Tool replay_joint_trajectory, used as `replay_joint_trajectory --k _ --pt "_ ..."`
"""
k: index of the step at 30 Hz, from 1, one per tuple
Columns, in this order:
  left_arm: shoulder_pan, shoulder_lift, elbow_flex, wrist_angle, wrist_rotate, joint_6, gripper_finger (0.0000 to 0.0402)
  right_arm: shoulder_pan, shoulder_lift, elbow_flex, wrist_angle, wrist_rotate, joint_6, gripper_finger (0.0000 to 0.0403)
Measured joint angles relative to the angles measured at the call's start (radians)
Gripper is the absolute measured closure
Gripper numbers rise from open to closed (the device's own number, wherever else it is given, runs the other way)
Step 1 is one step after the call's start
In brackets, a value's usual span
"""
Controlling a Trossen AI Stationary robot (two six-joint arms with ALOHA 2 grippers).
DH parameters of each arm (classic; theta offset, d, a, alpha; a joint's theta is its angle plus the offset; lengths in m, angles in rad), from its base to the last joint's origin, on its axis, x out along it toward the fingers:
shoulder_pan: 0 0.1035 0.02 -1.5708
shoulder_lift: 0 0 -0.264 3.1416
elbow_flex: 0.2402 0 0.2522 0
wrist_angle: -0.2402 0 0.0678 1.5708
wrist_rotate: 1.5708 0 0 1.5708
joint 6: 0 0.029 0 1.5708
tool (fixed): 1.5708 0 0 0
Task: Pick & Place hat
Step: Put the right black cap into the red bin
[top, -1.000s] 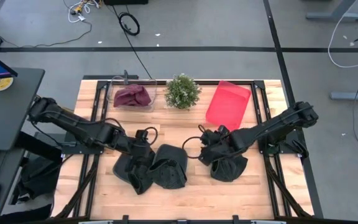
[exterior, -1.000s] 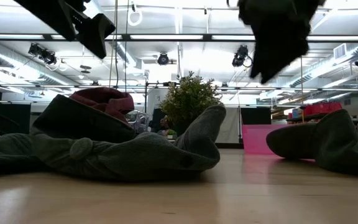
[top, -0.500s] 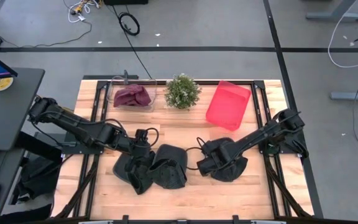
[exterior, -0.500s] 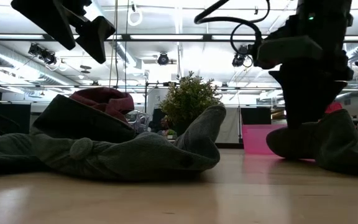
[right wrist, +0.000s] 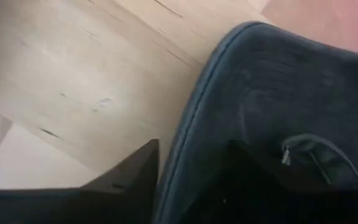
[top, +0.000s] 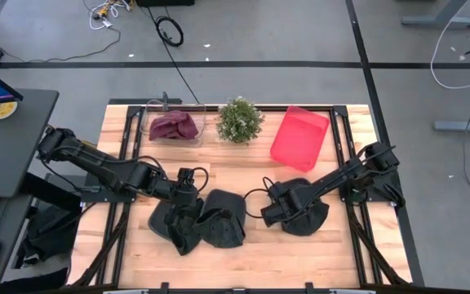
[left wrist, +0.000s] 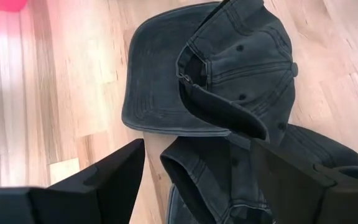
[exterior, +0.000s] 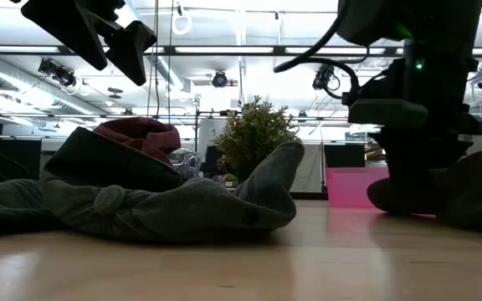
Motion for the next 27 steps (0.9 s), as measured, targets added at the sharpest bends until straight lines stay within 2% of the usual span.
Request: replay_joint_trajectory --k 2,5,6,15,21,27 --pt "0.000 0.000 0.000 0.000 0.000 0.000 0.0106 0.004 0.000 0.006 -0.013 0.000 0.005 0.0262" --pt "0.000 0.000 0.000 0.000 0.000 0.001 0.0106 0.008 -0.001 0.026 -0.035 -0.007 -0.026 0.0362" --pt "0.000 0.000 0.000 0.000 0.000 0.001 0.0106 0.008 -0.001 0.036 -0.047 -0.009 -0.039 0.0380" --pt "0.000 0.000 0.000 -0.003 0.000 0.001 0.0106 0.042 -0.027 0.233 -0.319 -0.035 -0.038 0.0398" --pt "0.000 0.000 0.000 -0.003 0.000 0.003 0.0106 0.070 -0.135 0.313 -0.347 0.099 -0.034 0.0399" --pt "0.000 0.000 0.000 -0.004 0.000 0.002 0.0106 0.096 -0.265 0.322 -0.364 0.238 -0.023 0.0399"
